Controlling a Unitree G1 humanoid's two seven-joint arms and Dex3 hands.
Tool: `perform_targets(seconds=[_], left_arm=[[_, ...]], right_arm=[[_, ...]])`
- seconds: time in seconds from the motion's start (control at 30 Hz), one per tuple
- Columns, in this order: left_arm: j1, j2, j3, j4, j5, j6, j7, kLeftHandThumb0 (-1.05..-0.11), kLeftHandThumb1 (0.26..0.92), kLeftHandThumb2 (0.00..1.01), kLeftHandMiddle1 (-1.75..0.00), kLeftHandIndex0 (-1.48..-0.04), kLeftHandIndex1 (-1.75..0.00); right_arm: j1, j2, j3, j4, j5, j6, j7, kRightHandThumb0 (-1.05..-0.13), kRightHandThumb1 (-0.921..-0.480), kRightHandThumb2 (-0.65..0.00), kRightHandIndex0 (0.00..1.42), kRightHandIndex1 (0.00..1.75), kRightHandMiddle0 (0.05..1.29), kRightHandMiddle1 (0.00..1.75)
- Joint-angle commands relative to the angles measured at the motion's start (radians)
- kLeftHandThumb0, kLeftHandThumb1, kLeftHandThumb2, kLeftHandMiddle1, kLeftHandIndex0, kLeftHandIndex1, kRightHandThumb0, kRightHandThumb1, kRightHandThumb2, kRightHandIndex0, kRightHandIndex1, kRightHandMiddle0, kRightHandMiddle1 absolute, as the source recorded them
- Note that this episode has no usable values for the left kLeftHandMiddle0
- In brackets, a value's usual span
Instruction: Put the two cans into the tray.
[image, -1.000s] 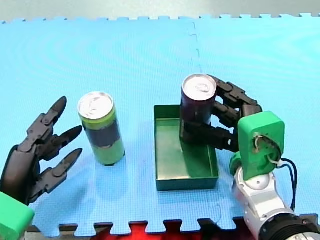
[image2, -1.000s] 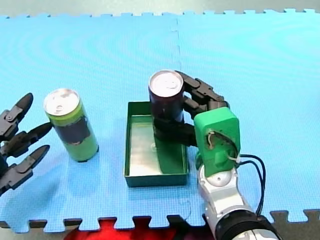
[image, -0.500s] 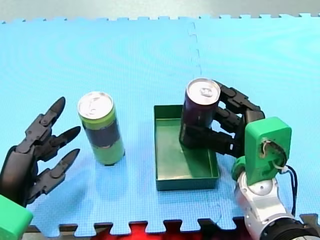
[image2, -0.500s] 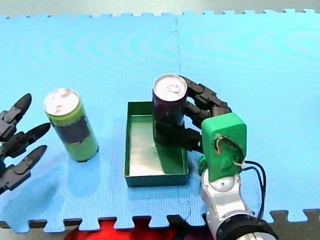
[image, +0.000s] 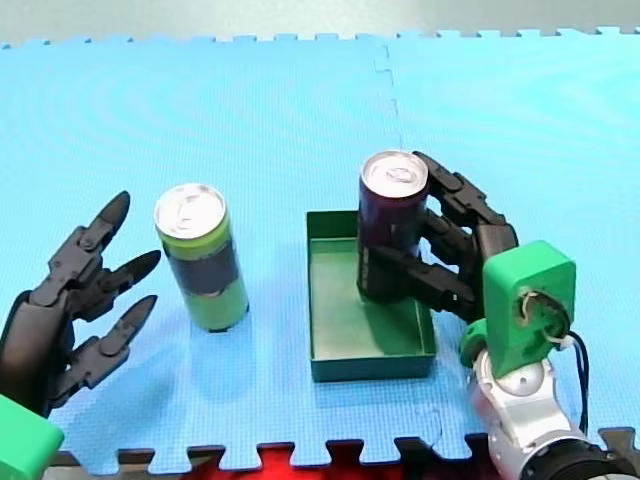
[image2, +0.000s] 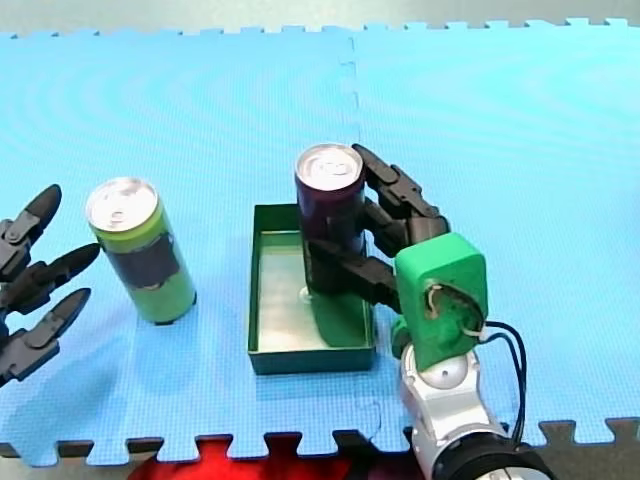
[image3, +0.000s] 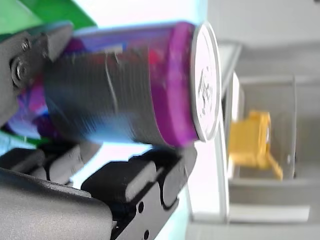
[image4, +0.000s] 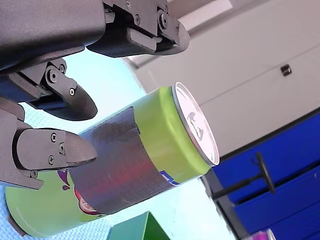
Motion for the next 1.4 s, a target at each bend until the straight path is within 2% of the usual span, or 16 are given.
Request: perform_targets(seconds=[0.0, 0.07, 0.17, 0.37, 0.73, 0.9, 0.93, 1.07, 1.1, 1.17, 1.2, 1.27, 1.3, 1.37], left_arm=[[0.0, 0.002, 0.001, -0.003, -0.001, 0.003, 0.003, -1.048, 0.921, 0.36, 0.0, -0.27, 0.0], [0.0, 0.001, 0.0, -0.002, 0.0, 0.002, 0.004, -1.048, 0.921, 0.37, 0.0, -0.27, 0.0], [0.0, -0.001, 0.0, -0.003, 0.002, 0.002, 0.006, -1.048, 0.921, 0.37, 0.0, -0.27, 0.0], [-0.001, -0.004, -0.002, 0.001, 0.004, -0.004, 0.008, -1.048, 0.921, 0.37, 0.0, -0.27, 0.0], [-0.014, -0.003, -0.003, 0.03, 0.005, -0.027, 0.007, -1.048, 0.921, 0.38, 0.0, -0.26, 0.0], [-0.017, -0.001, -0.003, 0.041, 0.003, -0.036, 0.005, -1.048, 0.921, 0.38, 0.0, -0.26, 0.0], [-0.017, -0.001, -0.003, 0.041, 0.003, -0.037, 0.005, -1.048, 0.921, 0.38, 0.0, -0.26, 0.0], [-0.014, 0.0, -0.002, 0.037, 0.002, -0.037, 0.004, -1.048, 0.921, 0.38, 0.0, -0.26, 0.0], [-0.016, 0.0, -0.002, 0.037, 0.002, -0.036, 0.005, -1.048, 0.921, 0.38, 0.0, -0.26, 0.0], [-0.019, 0.0, -0.002, 0.04, 0.003, -0.034, 0.007, -1.048, 0.921, 0.38, 0.0, -0.26, 0.0], [-0.02, 0.0, -0.002, 0.041, 0.004, -0.033, 0.008, -1.048, 0.921, 0.38, 0.0, -0.26, 0.0], [-0.023, 0.001, -0.002, 0.043, 0.006, -0.032, 0.009, -1.048, 0.921, 0.38, 0.0, -0.26, 0.0], [-0.024, 0.001, -0.002, 0.044, 0.007, -0.031, 0.01, -1.048, 0.921, 0.38, 0.0, -0.26, 0.0], [-0.027, 0.002, -0.002, 0.046, 0.007, -0.03, 0.008, -1.048, 0.921, 0.38, 0.0, -0.26, 0.0]], right_arm=[[0.005, -0.002, 0.016, 0.003, -0.025, -0.002, -0.018, -1.046, -0.86, -0.016, 0.43, 0.0, 0.37, 0.0], [0.004, -0.007, 0.025, 0.003, -0.043, 0.002, -0.036, -1.048, -0.859, -0.013, 0.42, 0.0, 0.36, 0.0], [0.003, -0.01, 0.029, 0.003, -0.052, 0.006, -0.044, -1.048, -0.855, -0.008, 0.4, 0.0, 0.35, 0.0], [0.003, -0.011, 0.024, -0.002, -0.048, 0.014, -0.035, -1.048, -0.829, 0.0, 0.38, 0.0, 0.32, 0.0], [0.003, -0.016, 0.022, -0.002, -0.048, 0.011, -0.032, -1.048, -0.801, 0.0, 0.36, 0.0, 0.28, 0.0], [0.007, -0.02, 0.022, -0.003, -0.048, 0.002, -0.029, -1.048, -0.793, 0.0, 0.35, 0.0, 0.27, 0.0], [0.012, -0.022, 0.021, -0.007, -0.046, -0.005, -0.023, -1.048, -0.791, 0.0, 0.35, 0.0, 0.27, 0.0], [0.056, -0.058, 0.024, -0.048, -0.045, -0.055, 0.011, -1.045, -0.781, 0.0, 0.35, 0.0, 0.26, 0.0], [0.069, -0.069, 0.027, -0.067, -0.051, -0.065, 0.014, -1.044, -0.78, 0.0, 0.35, 0.0, 0.25, 0.0], [0.103, -0.096, 0.043, -0.137, -0.073, -0.068, 0.015, -1.042, -0.779, 0.0, 0.35, 0.0, 0.25, 0.0], [0.12, -0.11, 0.053, -0.183, -0.089, -0.053, 0.013, -1.043, -0.779, 0.0, 0.34, 0.0, 0.24, 0.0], [0.139, -0.127, 0.07, -0.251, -0.118, -0.01, 0.008, -1.047, -0.78, -0.001, 0.33, 0.0, 0.23, 0.0], [0.147, -0.134, 0.08, -0.285, -0.141, 0.025, -0.003, -1.048, -0.781, -0.001, 0.32, 0.0, 0.21, 0.0], [0.16, -0.14, 0.098, -0.335, -0.186, 0.084, -0.03, -1.048, -0.783, -0.002, 0.27, 0.0, 0.2, 0.0]])
